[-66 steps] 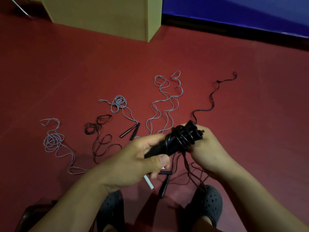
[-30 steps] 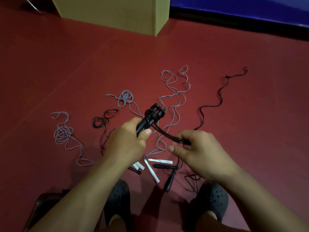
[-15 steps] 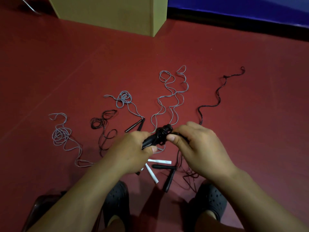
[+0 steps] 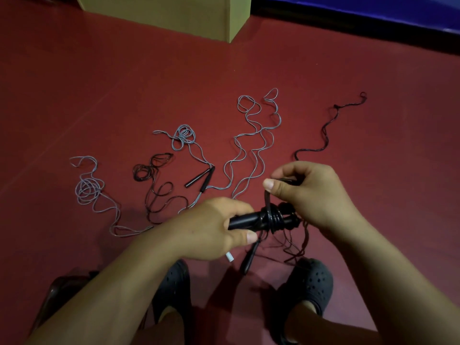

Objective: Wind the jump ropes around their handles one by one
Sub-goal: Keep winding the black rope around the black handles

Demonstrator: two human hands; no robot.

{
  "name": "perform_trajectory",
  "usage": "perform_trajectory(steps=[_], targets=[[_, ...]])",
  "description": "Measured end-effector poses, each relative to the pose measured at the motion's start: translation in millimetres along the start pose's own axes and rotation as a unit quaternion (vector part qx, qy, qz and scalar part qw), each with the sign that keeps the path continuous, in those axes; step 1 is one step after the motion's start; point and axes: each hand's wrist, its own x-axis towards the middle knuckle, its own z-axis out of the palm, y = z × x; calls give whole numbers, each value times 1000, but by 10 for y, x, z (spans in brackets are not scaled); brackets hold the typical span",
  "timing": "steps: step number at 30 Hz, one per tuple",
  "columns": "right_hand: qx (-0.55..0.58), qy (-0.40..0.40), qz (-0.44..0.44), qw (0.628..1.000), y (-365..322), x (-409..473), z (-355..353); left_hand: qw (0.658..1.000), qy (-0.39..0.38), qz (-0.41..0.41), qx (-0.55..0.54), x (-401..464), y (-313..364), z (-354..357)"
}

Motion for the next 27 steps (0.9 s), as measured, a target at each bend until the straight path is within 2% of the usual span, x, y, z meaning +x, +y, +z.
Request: perform_trajectory(steps=[4,8,11,15,18,22,27], targets=[[106,-106,95,984,-1,39,-120,990,-90,7,-108,-51,104,4],[195,-163,136,958,-11,37,-142,975,-118,43,-186,-74,119,-15],[241,-179,114,947,-68,18,-115,966,-87,87,-228,-70,117,-47],[150,-126,43,980,-52,32,-72,952,-35,112,-282,-48,140,-60],[171,-115,21,978,-69,21,-16,943,7,122,-310,-42,177,-76],[180,-127,46,975,-57,1,82,935,72,97,-334,-26,154,-93],[154,-137,53,977,-82,-34,128,935,164,34,-313,8,66,-121]])
